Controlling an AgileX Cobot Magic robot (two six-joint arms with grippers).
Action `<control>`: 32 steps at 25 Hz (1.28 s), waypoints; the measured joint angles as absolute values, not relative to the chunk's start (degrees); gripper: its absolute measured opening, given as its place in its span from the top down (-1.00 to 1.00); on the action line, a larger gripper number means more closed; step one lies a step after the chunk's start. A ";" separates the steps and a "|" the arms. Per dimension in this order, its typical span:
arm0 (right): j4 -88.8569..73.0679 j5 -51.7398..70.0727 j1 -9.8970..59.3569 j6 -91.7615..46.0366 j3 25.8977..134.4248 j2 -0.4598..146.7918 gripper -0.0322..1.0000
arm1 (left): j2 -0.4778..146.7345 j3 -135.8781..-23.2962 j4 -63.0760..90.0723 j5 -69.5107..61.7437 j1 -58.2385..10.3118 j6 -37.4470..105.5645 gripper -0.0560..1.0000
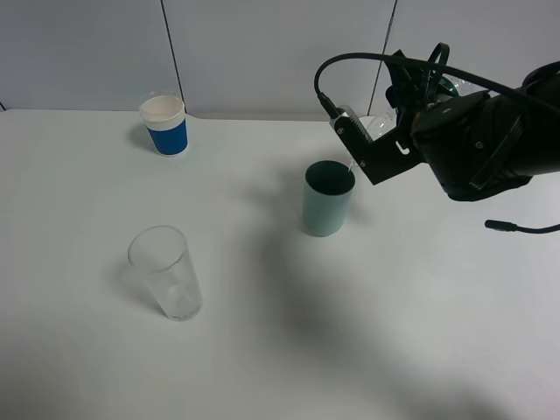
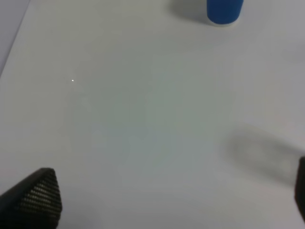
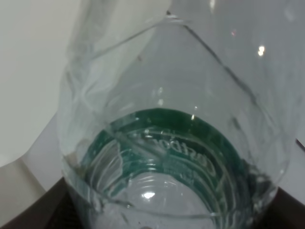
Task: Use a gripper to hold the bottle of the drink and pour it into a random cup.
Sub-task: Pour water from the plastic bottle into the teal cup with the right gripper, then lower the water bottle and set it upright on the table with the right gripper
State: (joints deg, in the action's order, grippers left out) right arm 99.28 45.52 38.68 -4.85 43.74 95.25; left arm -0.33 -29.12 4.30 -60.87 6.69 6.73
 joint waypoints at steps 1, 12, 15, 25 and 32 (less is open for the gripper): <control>99.28 45.52 38.68 -4.85 43.74 95.25 -0.18 | -0.33 -29.12 4.30 -60.87 6.69 6.73 -0.99; 99.28 44.99 38.68 4.50 43.74 95.25 -0.18 | -0.33 -29.12 4.30 -60.87 6.69 6.73 -0.99; 99.28 44.10 38.68 14.67 43.74 95.25 -0.18 | -0.33 -29.12 4.30 -60.87 6.69 6.73 -0.99; 99.28 43.75 38.68 58.92 43.74 94.84 -0.18 | -0.33 -29.12 4.30 -60.87 6.69 6.73 -0.99; 99.17 42.89 36.93 80.31 43.74 89.48 -0.18 | -0.33 -29.12 4.30 -60.87 6.69 6.73 -0.99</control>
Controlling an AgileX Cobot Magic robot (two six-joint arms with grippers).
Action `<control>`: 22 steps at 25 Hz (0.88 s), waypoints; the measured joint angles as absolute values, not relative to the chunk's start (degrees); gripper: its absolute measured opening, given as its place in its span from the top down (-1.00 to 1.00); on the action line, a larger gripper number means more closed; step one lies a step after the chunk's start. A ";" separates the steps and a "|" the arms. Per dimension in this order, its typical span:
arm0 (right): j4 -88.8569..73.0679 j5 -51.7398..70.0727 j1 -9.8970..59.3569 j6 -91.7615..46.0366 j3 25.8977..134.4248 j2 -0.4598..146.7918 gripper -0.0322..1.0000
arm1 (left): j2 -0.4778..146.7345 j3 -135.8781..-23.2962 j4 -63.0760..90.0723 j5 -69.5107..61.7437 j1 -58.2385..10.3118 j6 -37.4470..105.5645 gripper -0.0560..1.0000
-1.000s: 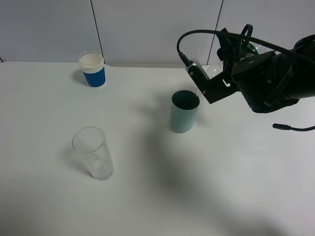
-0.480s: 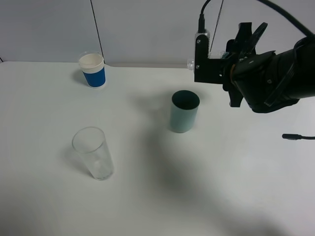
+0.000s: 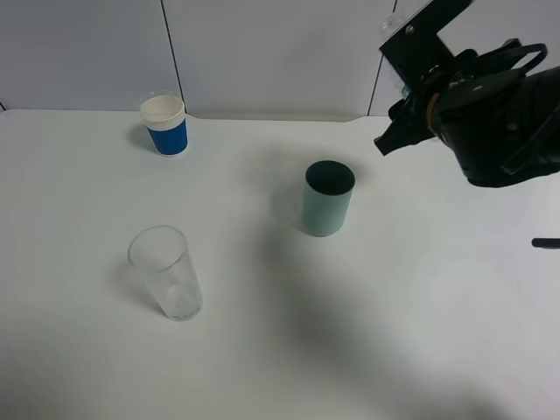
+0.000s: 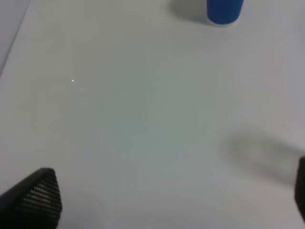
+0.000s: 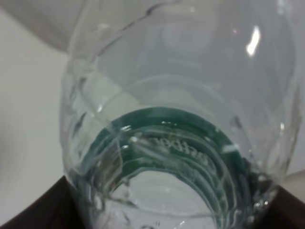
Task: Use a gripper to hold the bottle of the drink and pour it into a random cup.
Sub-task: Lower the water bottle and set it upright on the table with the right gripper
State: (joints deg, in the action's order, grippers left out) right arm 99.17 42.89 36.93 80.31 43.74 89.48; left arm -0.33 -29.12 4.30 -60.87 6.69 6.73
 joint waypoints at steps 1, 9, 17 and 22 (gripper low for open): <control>99.05 42.22 36.50 81.11 43.74 88.25 -0.18 | -0.33 -29.12 4.30 -60.87 6.69 6.73 -0.99; 88.90 33.14 30.82 76.82 43.74 79.29 -0.18 | -0.33 -29.12 4.30 -60.87 6.69 6.73 -0.99; 61.97 15.72 24.85 42.57 43.74 73.82 -0.18 | -0.33 -29.12 4.30 -60.87 6.69 6.73 -0.99; 43.75 7.27 22.25 24.73 43.74 73.32 -0.18 | -0.33 -29.12 4.30 -60.87 6.69 6.73 -0.99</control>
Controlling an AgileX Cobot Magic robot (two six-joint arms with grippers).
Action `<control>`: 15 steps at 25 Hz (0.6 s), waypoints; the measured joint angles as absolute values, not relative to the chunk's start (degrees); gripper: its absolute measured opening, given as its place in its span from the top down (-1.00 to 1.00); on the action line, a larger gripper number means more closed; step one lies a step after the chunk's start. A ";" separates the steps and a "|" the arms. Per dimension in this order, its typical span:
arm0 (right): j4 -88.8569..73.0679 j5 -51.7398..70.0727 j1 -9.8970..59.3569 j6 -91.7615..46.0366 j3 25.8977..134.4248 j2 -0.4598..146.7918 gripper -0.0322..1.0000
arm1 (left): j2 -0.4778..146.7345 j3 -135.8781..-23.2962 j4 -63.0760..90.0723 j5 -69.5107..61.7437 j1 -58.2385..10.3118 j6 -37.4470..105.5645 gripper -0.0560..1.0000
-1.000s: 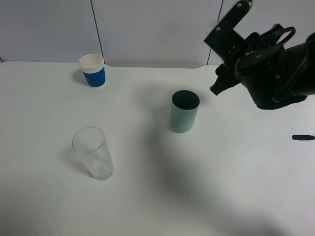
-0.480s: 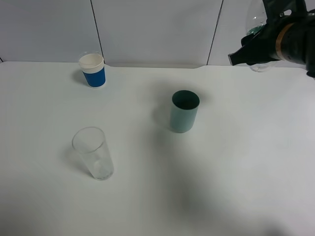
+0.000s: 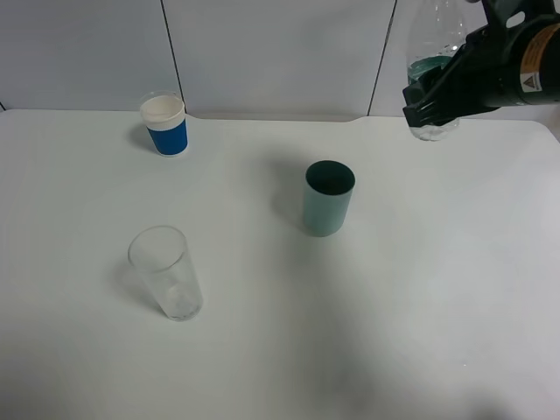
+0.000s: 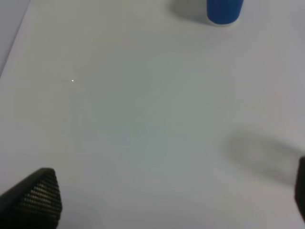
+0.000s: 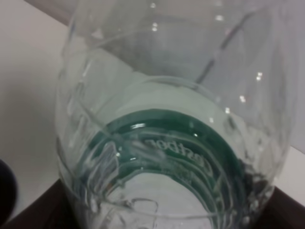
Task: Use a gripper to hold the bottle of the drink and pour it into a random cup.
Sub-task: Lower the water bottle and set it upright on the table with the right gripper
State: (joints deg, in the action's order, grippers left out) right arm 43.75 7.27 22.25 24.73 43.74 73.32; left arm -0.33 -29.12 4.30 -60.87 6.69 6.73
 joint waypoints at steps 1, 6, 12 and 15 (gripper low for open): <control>40.31 5.99 21.88 22.11 43.74 73.32 -0.18 | -0.33 -29.12 4.30 -60.87 6.69 6.73 -0.99; 26.31 1.35 21.48 8.97 43.68 73.32 -0.18 | -0.33 -29.12 4.30 -60.87 6.69 6.73 -0.99; 17.46 -10.27 21.48 0.00 38.51 73.26 -0.18 | -0.33 -29.12 4.30 -60.87 6.69 6.73 -0.99; 16.81 -15.97 21.48 -1.28 34.40 73.21 -0.18 | -0.33 -29.12 4.30 -60.87 6.69 6.73 -0.99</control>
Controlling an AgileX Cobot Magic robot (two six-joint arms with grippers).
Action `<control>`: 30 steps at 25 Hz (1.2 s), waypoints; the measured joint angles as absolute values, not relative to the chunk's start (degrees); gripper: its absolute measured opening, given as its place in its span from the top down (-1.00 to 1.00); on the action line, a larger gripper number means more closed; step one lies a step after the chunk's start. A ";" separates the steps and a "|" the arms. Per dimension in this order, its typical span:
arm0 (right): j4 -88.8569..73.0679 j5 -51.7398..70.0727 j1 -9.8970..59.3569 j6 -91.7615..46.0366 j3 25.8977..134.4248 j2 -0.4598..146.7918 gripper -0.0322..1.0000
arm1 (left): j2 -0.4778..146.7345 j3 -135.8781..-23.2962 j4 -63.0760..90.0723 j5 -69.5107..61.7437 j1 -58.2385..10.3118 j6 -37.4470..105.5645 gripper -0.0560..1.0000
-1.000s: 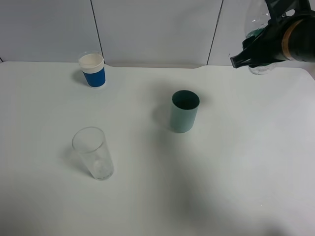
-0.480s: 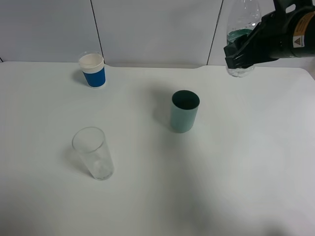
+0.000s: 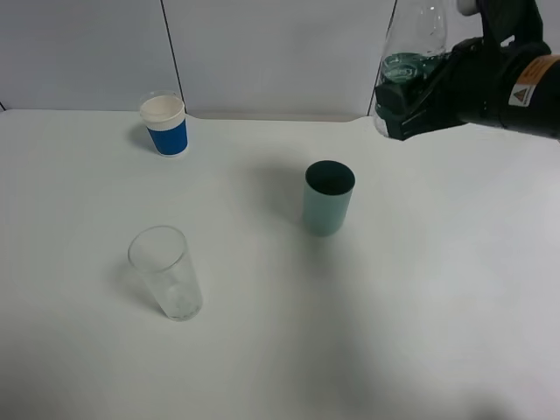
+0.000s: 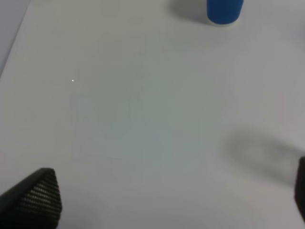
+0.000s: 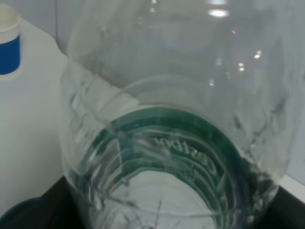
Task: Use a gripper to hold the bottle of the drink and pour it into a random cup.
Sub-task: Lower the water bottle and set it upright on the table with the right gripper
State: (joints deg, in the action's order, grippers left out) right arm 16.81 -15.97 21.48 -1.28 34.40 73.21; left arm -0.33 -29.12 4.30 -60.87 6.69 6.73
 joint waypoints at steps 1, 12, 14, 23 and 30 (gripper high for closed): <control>16.81 -17.65 21.48 -1.39 33.40 73.21 -0.18 | -0.33 -29.12 4.30 -60.87 6.69 6.73 -0.99; 9.37 -26.99 18.92 -1.39 24.29 73.13 -0.18 | -0.33 -29.12 4.30 -60.87 6.69 6.73 -0.99; 9.08 -28.11 17.98 -1.39 23.01 73.20 -0.18 | -0.33 -29.12 4.30 -60.87 6.69 6.73 -0.99; 13.62 -34.41 14.03 -1.39 20.46 79.71 -0.18 | -0.33 -29.12 4.30 -60.87 6.69 6.73 -0.99; 15.90 -41.29 13.90 -1.48 20.51 88.66 -0.18 | -0.33 -29.12 4.30 -60.87 6.69 6.73 -0.99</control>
State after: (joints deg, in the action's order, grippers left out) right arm 15.90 -41.29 13.90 -1.48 20.51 88.66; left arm -0.33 -29.12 4.30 -60.87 6.69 6.73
